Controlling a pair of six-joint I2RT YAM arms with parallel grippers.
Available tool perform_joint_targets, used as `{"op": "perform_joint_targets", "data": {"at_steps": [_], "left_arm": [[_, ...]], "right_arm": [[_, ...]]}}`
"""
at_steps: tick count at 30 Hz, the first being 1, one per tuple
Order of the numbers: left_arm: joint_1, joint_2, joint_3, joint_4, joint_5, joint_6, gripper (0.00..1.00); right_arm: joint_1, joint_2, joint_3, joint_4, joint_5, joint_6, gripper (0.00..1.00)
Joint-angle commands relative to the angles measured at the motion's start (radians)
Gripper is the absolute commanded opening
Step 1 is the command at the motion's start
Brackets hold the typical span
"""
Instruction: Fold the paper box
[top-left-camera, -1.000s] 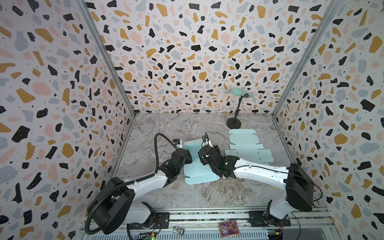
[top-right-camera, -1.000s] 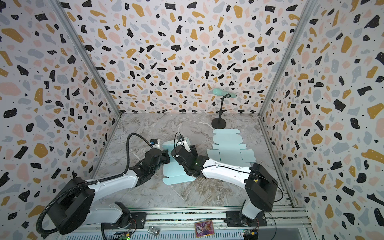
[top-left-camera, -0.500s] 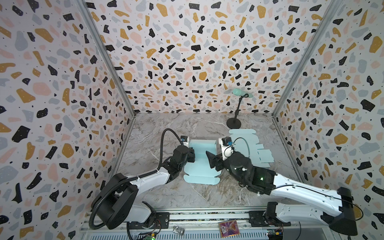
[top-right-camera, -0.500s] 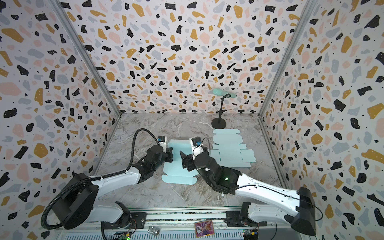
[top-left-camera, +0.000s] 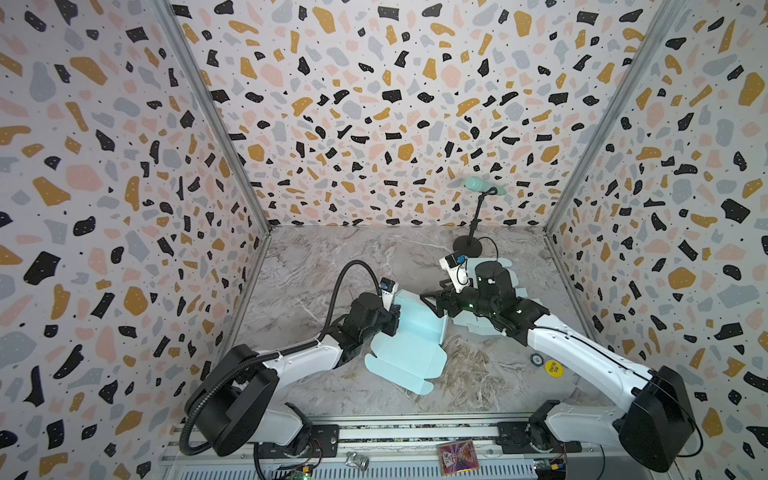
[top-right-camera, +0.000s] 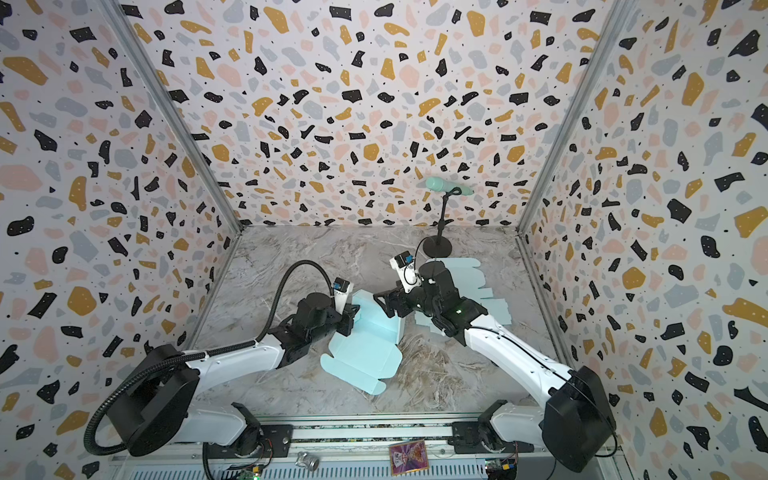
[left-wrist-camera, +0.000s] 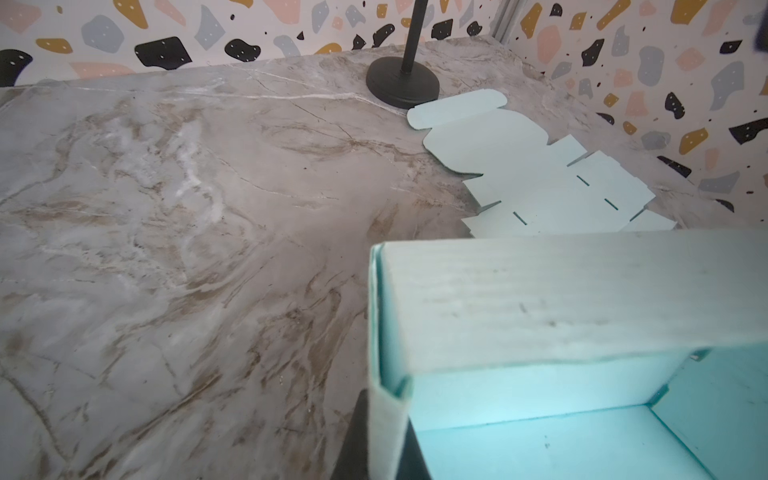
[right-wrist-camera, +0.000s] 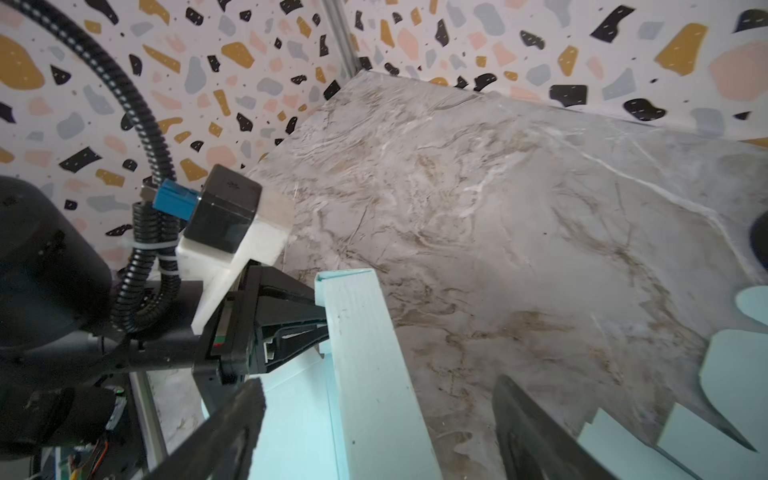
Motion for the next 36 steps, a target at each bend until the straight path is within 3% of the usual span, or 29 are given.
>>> {"op": "perform_joint_targets", "data": {"at_steps": [1,8,18,36], "left_arm": [[-0.008,0.005,0.038,-0.015,-0.002,0.025,0.01],[-0.014,0.032,0.014,-0.013,-0.030,0.043,0.00],[-0.017,0.094,0.015,-0.001,-0.067,0.073,0.00],[-0.019,0.193,0.030,-0.002,-0.151,0.103,0.05]], "right_arm": [[-0.004,0.032,0.040,0.003,-0.115,-0.046,0.87],[-0.003,0.147,0.043,-0.017,-0.129,-0.070,0.87],[0.005,0.239,-0.031,0.060,-0.157,-0.001,0.85],[0.053,0.304,-0.066,0.097,-0.149,0.032,0.70]]}}
